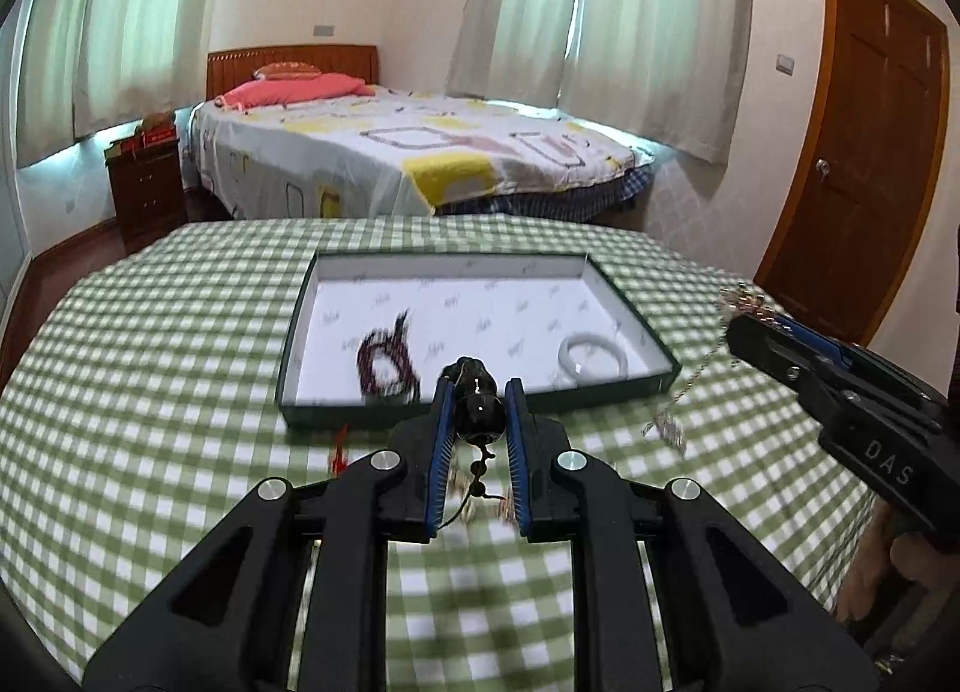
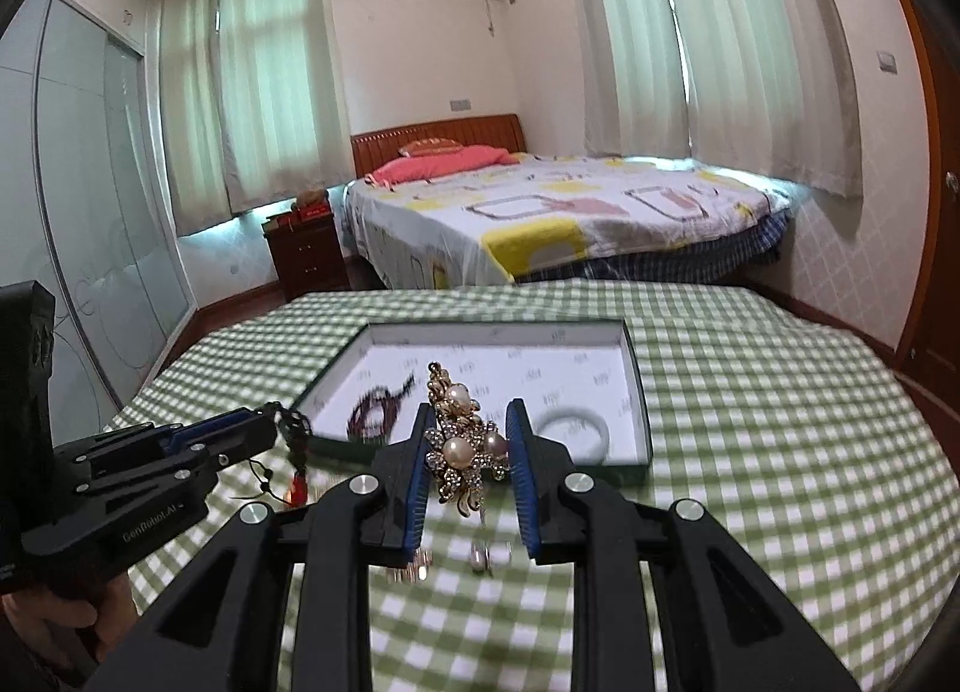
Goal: Organize jewelry
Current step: 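Lower brooch and black pendant into the box and open both tools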
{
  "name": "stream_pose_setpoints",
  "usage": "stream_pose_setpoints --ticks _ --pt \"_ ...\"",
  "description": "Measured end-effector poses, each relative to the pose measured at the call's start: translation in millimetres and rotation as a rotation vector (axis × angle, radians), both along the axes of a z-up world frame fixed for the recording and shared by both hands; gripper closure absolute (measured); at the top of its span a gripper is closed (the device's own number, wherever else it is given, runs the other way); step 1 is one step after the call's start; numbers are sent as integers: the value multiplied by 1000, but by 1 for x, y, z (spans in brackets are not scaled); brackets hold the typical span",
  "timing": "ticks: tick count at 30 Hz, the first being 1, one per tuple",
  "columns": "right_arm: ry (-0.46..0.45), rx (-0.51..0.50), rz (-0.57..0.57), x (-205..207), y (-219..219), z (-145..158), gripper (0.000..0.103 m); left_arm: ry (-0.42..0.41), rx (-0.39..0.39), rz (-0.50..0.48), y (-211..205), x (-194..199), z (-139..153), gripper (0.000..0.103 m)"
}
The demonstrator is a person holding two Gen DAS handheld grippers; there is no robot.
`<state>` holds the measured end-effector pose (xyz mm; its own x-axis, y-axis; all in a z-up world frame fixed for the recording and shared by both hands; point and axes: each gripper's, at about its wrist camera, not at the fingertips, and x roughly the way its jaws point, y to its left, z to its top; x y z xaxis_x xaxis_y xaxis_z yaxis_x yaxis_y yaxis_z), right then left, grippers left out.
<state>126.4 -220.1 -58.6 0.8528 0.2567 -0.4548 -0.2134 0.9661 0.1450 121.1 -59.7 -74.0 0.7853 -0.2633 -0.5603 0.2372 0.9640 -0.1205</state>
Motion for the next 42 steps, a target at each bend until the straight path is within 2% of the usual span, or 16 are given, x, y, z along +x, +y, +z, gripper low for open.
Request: stream_pose_setpoints --ticks 12,15,23,29,36,40,42 --pt "-66 0 30 65 10 23 78 -78 -10 7 -14 71 29 86" --pt "-68 -5 30 81 12 19 78 -90 -1 18 -19 87 27 86" --pt "111 -24 47 129 19 -47 78 72 47 35 -29 134 -39 86" --pt "218 -25 65 147 20 -77 78 184 58 42 -27 157 -78 86" --pt "290 -37 79 159 22 -96 78 260 77 35 -28 166 -101 86" --pt "310 -45 78 160 22 -102 77 274 72 43 -28 166 -105 85" --pt "314 -49 78 161 22 -104 74 281 69 40 -27 166 -106 83"
